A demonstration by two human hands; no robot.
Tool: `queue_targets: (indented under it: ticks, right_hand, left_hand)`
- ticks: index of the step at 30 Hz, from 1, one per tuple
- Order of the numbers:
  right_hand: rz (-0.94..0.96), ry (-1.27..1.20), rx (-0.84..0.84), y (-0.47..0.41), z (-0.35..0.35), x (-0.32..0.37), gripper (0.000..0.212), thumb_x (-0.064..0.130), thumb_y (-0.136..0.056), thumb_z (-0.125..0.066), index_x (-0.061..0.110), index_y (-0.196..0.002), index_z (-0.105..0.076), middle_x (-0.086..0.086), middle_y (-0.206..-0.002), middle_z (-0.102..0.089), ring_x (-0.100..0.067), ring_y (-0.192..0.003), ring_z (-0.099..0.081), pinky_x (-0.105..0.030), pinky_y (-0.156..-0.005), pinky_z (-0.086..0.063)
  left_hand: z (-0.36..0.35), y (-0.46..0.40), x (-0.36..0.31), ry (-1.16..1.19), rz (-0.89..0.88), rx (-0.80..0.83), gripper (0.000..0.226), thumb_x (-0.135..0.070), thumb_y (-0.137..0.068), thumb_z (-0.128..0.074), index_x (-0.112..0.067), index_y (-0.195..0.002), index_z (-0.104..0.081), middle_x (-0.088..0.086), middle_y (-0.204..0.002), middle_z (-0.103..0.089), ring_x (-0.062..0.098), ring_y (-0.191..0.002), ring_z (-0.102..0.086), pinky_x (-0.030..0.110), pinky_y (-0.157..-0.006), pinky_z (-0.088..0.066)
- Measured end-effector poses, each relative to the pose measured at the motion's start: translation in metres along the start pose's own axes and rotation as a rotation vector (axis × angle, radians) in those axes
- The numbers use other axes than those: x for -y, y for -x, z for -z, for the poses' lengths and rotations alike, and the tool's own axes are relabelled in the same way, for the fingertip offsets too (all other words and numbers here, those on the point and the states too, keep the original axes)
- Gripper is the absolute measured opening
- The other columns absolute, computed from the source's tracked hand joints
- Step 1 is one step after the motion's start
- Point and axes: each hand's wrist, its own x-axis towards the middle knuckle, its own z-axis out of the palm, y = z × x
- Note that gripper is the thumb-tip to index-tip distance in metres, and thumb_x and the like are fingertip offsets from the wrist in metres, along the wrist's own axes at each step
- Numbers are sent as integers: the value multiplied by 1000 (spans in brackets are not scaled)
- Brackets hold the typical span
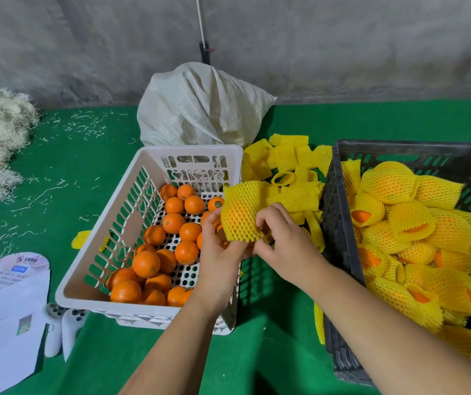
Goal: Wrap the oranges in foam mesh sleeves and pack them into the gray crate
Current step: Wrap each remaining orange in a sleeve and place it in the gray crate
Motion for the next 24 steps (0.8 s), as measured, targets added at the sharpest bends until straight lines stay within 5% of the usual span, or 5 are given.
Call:
queue_targets:
  ticks: [7, 12, 14, 17, 24]
  right_hand:
    - [73, -58, -39, 0, 7, 3, 15, 17, -88, -52, 22, -100, -46, 13, -101, -38, 16, -83, -49, -18, -59, -40]
    - [-7, -183, 38, 1, 15, 3, 13, 39, -89, -55, 29, -97, -54, 19, -96, -50, -6, -81, -56, -27, -63, -45]
    - [-174, -366, -60, -2, 19, 6, 33, 57, -89, -57, 32, -111, -54, 24, -97, -55, -4, -83, -59, -20, -68, -47]
    - [-466, -741, 111, -5, 12, 14, 84, 80, -70, -70, 47, -140, -37, 28, -125, -59, 1, -110, -64, -28, -90, -57]
    - [-459, -777, 184, -2, 5, 9, 81, 44, -63, -88, 41, -134, -50, 14, -124, -69, -3, -117, -65, -23, -93, -54]
  left_hand:
    - [2, -1, 7, -34, -55, 8, 53, -5, -103, -65, -41, -138, -50, 19, -112, -68, 27, -87, -68, 34, -77, -59]
    - [1, -1, 9, -1, -72, -58, 54, 3, -101, -61, -38, -136, -51, 21, -116, -65, 29, -90, -65, 36, -77, -59]
    - [0, 0, 9, -44, -103, -61, 57, 1, -98, -64, -41, -133, -49, 19, -110, -64, 28, -84, -63, 34, -72, -57]
    - [-2, 2, 11, -132, -123, -39, 60, 1, -95, -64, -40, -133, -45, 5, -115, -70, 26, -94, -70, 36, -74, -61]
    - [-11, 7, 16, -434, -225, -23, 52, -10, -106, -63, -20, -154, -44, -16, -137, -62, 8, -128, -62, 24, -100, -54]
